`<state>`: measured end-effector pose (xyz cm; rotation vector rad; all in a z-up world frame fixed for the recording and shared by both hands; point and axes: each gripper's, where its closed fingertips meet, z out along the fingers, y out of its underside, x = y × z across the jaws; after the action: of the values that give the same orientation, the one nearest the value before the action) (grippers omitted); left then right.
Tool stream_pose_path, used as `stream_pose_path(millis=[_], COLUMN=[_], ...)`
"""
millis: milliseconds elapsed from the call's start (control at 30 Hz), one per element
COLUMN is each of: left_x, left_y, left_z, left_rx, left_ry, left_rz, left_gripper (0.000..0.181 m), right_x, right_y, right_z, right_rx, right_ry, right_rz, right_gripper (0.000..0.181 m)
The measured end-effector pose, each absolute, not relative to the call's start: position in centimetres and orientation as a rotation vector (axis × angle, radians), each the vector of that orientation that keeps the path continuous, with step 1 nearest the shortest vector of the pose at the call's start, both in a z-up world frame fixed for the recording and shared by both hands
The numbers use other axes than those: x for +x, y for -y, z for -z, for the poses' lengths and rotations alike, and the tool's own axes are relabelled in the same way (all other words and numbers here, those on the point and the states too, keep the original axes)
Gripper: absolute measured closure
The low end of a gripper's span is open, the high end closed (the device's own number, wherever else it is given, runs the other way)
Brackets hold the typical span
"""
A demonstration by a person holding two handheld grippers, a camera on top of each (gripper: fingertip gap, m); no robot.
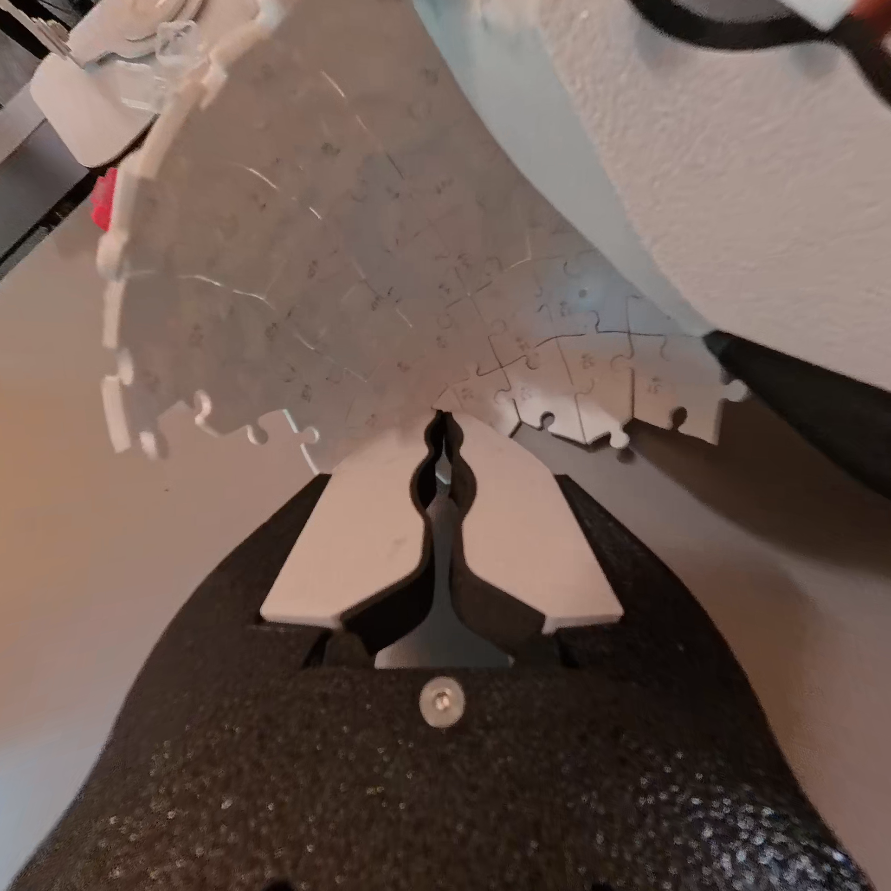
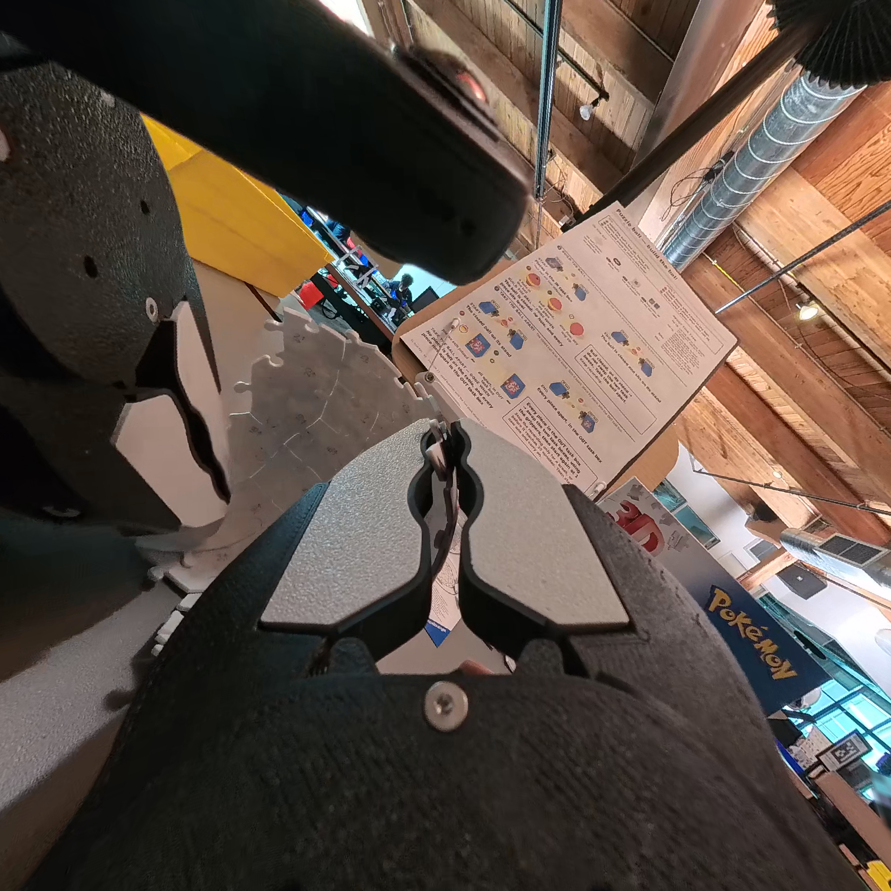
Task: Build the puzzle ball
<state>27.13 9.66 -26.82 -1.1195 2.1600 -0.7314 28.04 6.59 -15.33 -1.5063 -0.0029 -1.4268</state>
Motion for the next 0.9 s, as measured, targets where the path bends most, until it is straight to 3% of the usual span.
stream_pose_path(millis=[900], left_x=[27.13], left_y=[-9.34], left_z=[27.23], left_rx=[-1.128], left_ry=[-2.273], left_rz=[0.708], left_gripper=[0.181], right_x=[27.98], right_y=[-6.63], right_z=[15.36], right_rx=[-1.506], right_ry=[0.004], right_rz=[1.427], right_gripper=[0.176])
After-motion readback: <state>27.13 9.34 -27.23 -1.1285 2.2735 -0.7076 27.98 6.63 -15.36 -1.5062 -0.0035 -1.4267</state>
